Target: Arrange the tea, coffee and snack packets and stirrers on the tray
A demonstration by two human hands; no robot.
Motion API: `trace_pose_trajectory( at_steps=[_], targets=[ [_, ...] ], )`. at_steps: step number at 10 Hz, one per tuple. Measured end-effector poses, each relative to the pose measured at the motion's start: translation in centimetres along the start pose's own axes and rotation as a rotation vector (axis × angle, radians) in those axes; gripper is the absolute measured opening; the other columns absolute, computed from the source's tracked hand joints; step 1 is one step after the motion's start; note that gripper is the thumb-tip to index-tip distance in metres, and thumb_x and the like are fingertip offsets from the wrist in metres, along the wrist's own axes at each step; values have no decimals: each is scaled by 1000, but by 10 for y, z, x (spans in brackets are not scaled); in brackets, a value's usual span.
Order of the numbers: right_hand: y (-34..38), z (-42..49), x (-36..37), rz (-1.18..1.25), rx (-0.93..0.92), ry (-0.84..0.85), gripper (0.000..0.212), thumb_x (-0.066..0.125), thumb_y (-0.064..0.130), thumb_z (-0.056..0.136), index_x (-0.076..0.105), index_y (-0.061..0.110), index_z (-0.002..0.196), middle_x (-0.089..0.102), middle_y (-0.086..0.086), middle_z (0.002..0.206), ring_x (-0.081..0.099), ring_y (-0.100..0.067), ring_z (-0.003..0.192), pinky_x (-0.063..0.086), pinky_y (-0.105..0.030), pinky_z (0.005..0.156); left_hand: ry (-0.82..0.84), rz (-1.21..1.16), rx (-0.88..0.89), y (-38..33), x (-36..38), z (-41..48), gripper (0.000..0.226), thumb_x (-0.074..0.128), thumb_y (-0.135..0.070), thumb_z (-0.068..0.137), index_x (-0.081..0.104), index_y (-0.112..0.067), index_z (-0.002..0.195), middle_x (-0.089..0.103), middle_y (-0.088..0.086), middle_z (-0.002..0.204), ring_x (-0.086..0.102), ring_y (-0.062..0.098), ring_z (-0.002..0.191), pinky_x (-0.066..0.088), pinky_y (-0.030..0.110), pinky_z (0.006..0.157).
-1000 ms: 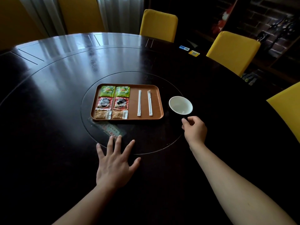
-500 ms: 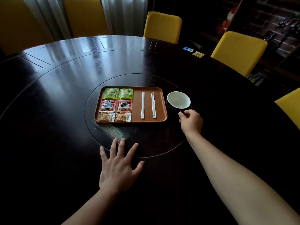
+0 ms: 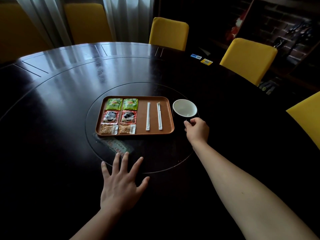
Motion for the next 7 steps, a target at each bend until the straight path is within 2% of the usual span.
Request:
trace_pose_trajectory(
  at_steps=[5, 7],
  targets=[
    [-4, 3, 6, 8, 20, 32, 16, 70, 33, 84, 63, 18, 84, 74, -4, 81, 72, -23, 80, 59, -44, 81, 13, 20, 8, 0, 0, 0, 73, 24, -80, 85, 29, -47, 150, 31, 9, 161, 15, 33, 152, 5, 69, 116],
    [-12, 6, 14, 123, 37, 62, 21, 68, 39, 82, 60, 21, 87, 71, -4, 90, 72, -25, 86, 59, -47, 83, 30, 19, 12, -1, 3, 1, 73, 24, -80, 84, 28, -47, 150, 30, 9, 162, 14, 33, 152, 4, 69, 117]
  ],
)
Point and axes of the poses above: each hand's wrist, its own z-axis towards the middle knuckle, its own x-axis out of the palm, y = z × x, the point moved 9 cm from there along z, towards the middle knuckle
